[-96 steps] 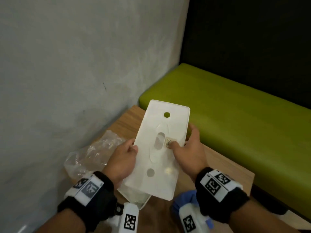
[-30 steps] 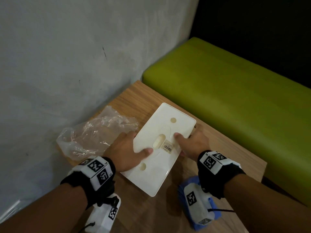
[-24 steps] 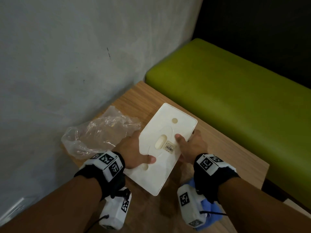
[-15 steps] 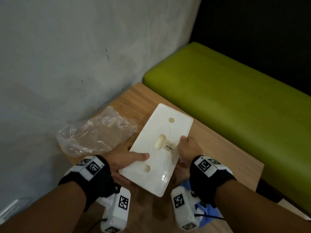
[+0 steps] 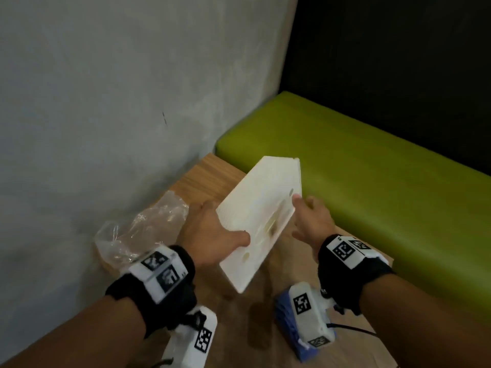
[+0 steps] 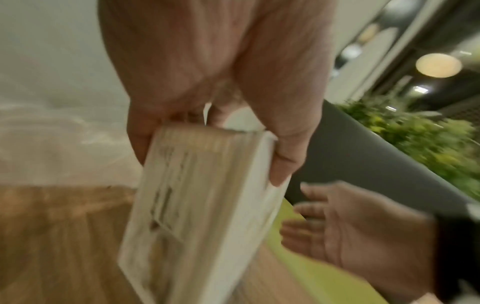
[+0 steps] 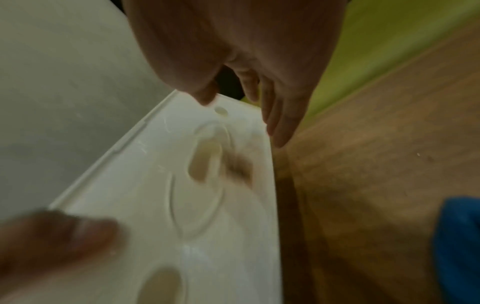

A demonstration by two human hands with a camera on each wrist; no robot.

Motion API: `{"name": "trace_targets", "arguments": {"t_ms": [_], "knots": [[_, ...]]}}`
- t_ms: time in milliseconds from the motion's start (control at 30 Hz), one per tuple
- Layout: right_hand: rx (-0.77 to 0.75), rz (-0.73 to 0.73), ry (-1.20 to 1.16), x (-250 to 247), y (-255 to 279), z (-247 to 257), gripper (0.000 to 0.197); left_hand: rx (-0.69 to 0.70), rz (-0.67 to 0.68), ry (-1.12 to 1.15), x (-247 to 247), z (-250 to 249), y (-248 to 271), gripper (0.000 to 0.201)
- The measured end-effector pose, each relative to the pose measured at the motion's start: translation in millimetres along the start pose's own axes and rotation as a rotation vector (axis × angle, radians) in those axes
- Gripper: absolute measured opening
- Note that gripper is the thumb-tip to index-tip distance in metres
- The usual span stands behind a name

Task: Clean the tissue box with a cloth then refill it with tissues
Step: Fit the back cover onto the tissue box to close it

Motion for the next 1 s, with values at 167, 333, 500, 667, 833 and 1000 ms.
{"name": "trace_targets", "arguments": {"t_ms": [167,333,500,667,833,1000], "knots": [[0.061,0.051,-0.245,-26,19,39,0.102,0.385,-0.267,-0.464,-14,-41,38,0.071],[0.132,0.026,-0.120,-15,10,30,0.123,0.578,-0.351,-0.609,3,-42,61,0.078],[0.149,-0.016,-0.166,-3,-5,0,0.098,0.606,-0.331,-0.497,10,-18,72,0.081],[0.087,0.054,-0.248,2,-15,-20,0.090,-0.014,-0.110,-0.032,2,39,62,0.126],[0.005,0.178,-0.266,16,-17,-35,0.079,-0.404,-0.272,0.691,39,69,59,0.098],[0.004,0.205,-0.198,22,-31,-69,0.071,-0.415,-0.331,0.471,69,98,59,0.084]]}}
Point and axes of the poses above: each hand's wrist, its own y-axis away from the middle knuckle, its own x-axis out of the palm, z = x × y, the point moved 6 cm from there along -y, towards the middle knuckle, and after that the axes turned 14 degrees about -z, right-handed, at the moved point
